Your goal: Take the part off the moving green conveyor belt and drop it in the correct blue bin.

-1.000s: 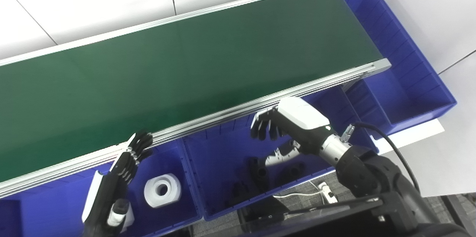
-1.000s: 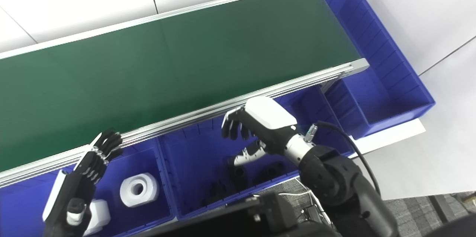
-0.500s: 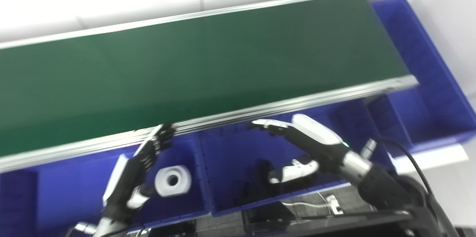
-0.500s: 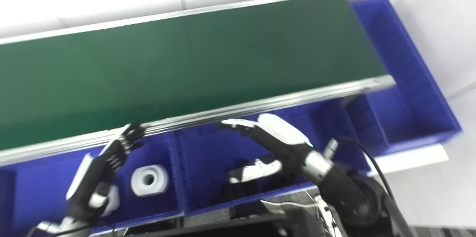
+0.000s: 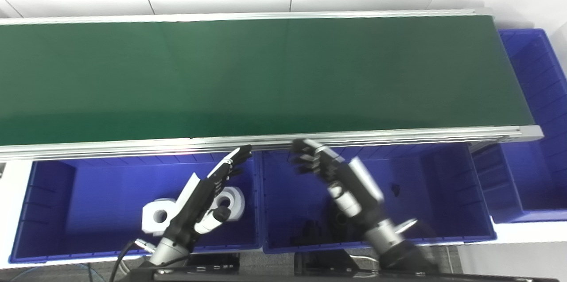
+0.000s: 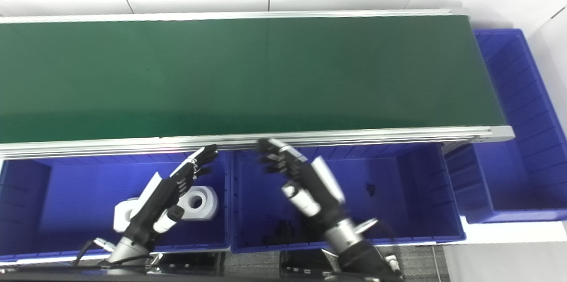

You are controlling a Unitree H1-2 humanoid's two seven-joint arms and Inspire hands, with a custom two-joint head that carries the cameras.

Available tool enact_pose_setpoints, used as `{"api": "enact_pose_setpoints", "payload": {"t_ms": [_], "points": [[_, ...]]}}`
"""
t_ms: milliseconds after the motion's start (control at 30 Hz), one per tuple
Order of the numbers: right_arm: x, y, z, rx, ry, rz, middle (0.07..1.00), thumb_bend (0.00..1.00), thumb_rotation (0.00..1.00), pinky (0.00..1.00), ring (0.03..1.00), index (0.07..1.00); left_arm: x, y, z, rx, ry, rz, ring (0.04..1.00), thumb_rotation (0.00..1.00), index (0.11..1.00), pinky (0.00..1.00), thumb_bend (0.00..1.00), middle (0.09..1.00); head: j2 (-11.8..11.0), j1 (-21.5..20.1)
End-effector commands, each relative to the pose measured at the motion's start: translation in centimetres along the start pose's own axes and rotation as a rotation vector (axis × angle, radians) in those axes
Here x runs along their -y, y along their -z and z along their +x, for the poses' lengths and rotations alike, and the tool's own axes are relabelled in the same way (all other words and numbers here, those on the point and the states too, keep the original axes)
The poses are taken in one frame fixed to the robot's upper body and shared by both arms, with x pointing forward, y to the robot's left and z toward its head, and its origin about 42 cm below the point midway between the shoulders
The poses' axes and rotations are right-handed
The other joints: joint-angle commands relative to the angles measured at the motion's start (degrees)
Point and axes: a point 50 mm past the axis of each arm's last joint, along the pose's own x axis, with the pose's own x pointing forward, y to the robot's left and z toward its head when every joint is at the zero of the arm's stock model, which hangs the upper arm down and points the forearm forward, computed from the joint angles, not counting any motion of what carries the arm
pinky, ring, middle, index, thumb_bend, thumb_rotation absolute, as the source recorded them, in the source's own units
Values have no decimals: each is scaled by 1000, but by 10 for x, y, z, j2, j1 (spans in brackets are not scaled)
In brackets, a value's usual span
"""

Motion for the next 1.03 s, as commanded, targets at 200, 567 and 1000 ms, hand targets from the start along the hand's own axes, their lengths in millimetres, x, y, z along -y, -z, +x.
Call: {"api": "enact_pose_setpoints", "payload": {"t_ms": [200,567,1000], "points": [[-4,33,6,58,52,15,850,1000,984,802,830,863,3,5,-1,49,-15,17,950,1000,908,940,913,919,-37,-7],[-3,64,11,82,66,-33,836,1000,935,747,803,830,2,28,1,25,0,18,934,979,902,899,943,919,-107,-8],[5,71,10,61,62,-41,818,1000,916,704,782,813,8,33,5,17,-5,9,906,966,873,826,975,895,-112,9]]}}
